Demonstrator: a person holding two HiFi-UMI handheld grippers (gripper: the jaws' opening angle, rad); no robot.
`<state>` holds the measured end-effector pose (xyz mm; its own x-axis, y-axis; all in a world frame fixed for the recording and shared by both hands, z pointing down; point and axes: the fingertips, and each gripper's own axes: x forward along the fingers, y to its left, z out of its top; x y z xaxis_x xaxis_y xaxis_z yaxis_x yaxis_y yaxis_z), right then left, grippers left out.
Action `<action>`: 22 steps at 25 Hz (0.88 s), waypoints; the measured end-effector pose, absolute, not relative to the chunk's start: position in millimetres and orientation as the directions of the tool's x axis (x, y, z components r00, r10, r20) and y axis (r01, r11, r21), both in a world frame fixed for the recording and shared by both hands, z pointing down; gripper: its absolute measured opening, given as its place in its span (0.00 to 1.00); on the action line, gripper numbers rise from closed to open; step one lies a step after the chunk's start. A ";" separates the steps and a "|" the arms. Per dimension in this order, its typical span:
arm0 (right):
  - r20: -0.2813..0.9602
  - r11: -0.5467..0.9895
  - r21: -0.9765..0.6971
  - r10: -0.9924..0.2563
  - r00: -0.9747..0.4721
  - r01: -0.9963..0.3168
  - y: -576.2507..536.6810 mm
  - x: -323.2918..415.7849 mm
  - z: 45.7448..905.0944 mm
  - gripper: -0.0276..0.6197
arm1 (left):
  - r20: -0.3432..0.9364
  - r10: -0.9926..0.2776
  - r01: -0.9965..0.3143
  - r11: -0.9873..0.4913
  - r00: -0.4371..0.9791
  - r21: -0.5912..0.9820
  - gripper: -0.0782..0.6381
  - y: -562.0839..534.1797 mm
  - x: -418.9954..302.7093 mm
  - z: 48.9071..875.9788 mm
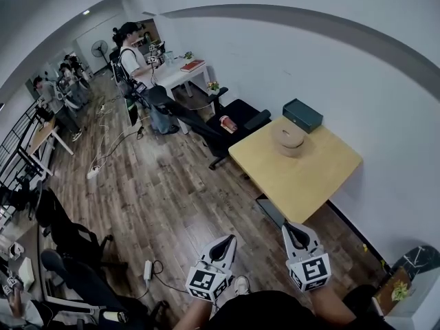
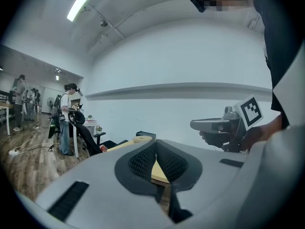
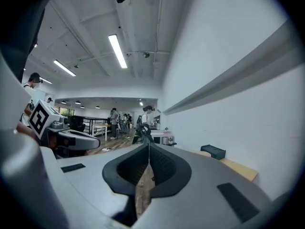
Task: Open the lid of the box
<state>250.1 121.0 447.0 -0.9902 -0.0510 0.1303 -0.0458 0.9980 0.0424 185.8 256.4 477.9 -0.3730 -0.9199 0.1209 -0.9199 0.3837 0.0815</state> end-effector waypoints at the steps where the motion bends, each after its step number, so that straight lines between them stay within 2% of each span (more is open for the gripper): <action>1: 0.129 0.998 0.042 -0.050 -0.990 -0.045 122.3 246.7 447.1 0.09 | 0.121 -0.920 -0.920 0.383 -0.372 0.083 0.14 257.1 182.7 478.4; 13: 0.140 0.997 0.063 -0.043 -0.989 -0.035 134.2 198.7 450.8 0.30 | 0.120 -0.924 -0.921 0.376 -0.364 0.105 0.14 263.1 134.3 485.8; 22: 0.128 0.995 0.058 -0.089 -0.988 -0.082 137.2 153.3 453.5 0.46 | 0.123 -0.934 -0.932 0.349 -0.336 0.104 0.14 271.9 91.3 488.7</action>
<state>153.3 137.2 453.5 -0.9878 -0.0891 0.1279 -0.0821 0.9949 0.0584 91.3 271.9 488.7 -0.3358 -0.9339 0.1230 -0.9315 0.3486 0.1037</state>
